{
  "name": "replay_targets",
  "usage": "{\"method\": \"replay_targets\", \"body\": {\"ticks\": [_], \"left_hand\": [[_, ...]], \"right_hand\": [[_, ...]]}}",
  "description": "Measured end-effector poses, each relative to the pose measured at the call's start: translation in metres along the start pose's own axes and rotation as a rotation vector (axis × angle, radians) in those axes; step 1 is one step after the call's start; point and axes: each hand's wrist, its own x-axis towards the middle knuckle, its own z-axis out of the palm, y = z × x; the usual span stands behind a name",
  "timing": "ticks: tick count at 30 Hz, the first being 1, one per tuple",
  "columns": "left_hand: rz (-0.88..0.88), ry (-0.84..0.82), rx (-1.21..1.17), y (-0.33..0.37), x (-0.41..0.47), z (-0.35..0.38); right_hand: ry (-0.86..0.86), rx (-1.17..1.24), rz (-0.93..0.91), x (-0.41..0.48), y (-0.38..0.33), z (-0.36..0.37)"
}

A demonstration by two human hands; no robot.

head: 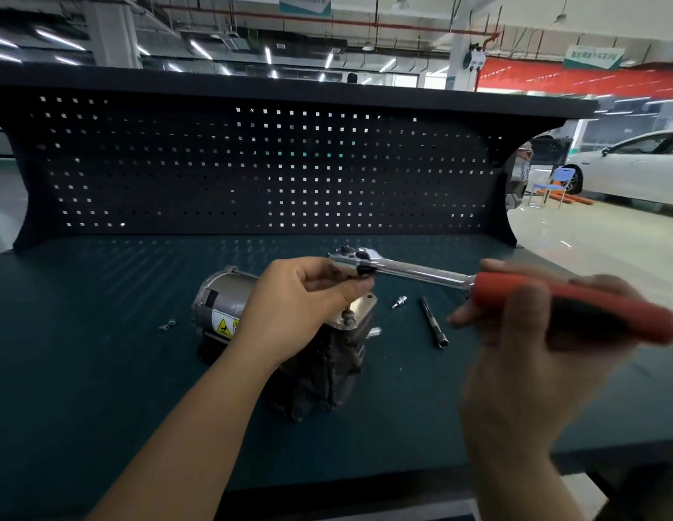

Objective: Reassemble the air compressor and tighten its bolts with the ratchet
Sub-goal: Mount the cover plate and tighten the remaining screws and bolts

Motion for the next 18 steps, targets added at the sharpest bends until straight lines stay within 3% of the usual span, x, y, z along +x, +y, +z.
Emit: {"method": "replay_targets", "body": {"ticks": [4, 11, 14, 18], "left_hand": [[-0.007, 0.023, 0.011, 0.004, -0.002, 0.003], [-0.076, 0.034, -0.027, 0.004, -0.006, 0.002], [-0.034, -0.001, 0.007, 0.002, -0.006, 0.0], [-0.009, -0.035, 0.037, 0.0, -0.002, -0.004]], "right_hand": [[-0.132, -0.129, -0.325, -0.033, -0.015, 0.014], [-0.446, -0.498, -0.361, -0.065, -0.03, 0.031], [-0.32, -0.171, -0.175, -0.051, -0.028, 0.023], [0.128, 0.267, 0.305, -0.004, 0.003, -0.003]]}}
